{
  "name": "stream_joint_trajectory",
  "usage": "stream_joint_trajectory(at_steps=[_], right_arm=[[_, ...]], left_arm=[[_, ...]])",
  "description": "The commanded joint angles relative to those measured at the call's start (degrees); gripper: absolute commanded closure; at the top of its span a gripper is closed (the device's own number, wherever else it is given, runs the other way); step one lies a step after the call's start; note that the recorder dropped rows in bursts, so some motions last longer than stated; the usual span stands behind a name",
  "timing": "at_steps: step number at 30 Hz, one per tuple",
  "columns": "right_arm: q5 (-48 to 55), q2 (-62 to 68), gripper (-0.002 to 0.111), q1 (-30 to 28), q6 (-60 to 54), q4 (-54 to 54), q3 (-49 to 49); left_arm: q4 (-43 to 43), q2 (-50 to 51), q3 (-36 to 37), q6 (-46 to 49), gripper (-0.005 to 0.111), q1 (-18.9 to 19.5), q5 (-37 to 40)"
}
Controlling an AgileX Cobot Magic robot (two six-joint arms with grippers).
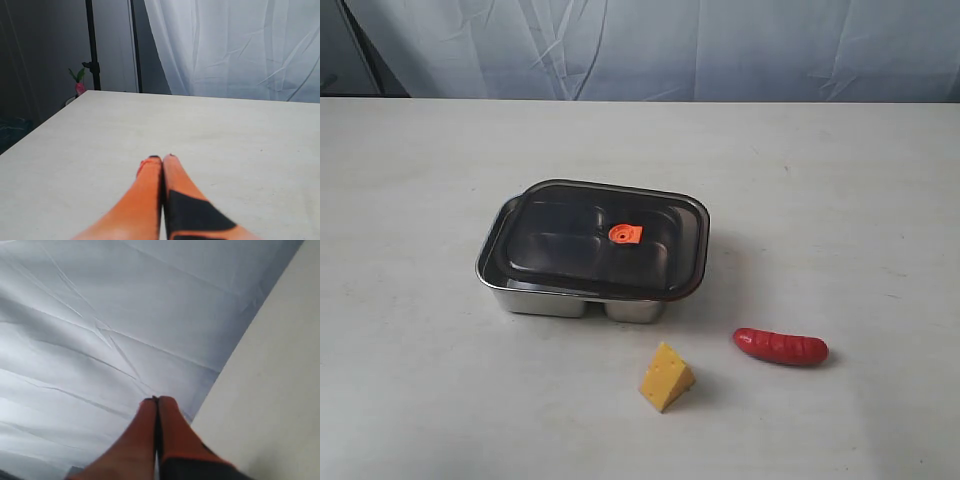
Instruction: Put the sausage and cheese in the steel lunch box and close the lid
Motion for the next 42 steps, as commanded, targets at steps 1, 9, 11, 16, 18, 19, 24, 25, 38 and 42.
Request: stream_joint_trajectory(at_steps=[1, 9, 11, 16, 18, 19, 24, 25, 38, 42], right_arm=[[10.69, -0.02, 0.109, -0.42, -6.47, 10.86, -1.77], [26.48, 6.11, 0.109, -0.42, -51.83, 23.22, -18.95], [27.47, 12.72, 0.109, -0.42, -51.83, 20.83, -21.73], [36.95, 37.85, 0.109, -0.42, -60.74, 24.20, -26.47], [41.86, 49.16, 0.109, -0.42, -66.35, 26.97, -28.44], [43.56, 53.38, 0.109, -0.42, -68.72, 27.82, -29.43], [44.00, 72.41, 0.109, -0.42, -75.58, 30.12, -34.00], [42.99, 74.22, 0.109, -0.42, -76.12, 31.84, -34.16], [41.95, 92.95, 0.109, 8.24, -79.09, 46.68, -37.40], [39.90, 96.37, 0.108, 10.03, -79.63, 46.98, -38.92]], left_arm=[[0.00, -0.36, 0.17, 0.00, 0.107, -0.41, -0.35], [0.00, -0.36, 0.17, 0.00, 0.107, -0.41, -0.35], [0.00, -0.36, 0.17, 0.00, 0.107, -0.41, -0.35], [0.00, -0.36, 0.17, 0.00, 0.107, -0.41, -0.35], [0.00, -0.36, 0.17, 0.00, 0.107, -0.41, -0.35], [0.00, -0.36, 0.17, 0.00, 0.107, -0.41, -0.35], [0.00, -0.36, 0.17, 0.00, 0.107, -0.41, -0.35], [0.00, -0.36, 0.17, 0.00, 0.107, -0.41, -0.35], [0.00, -0.36, 0.17, 0.00, 0.107, -0.41, -0.35], [0.00, -0.36, 0.17, 0.00, 0.107, -0.41, -0.35]])
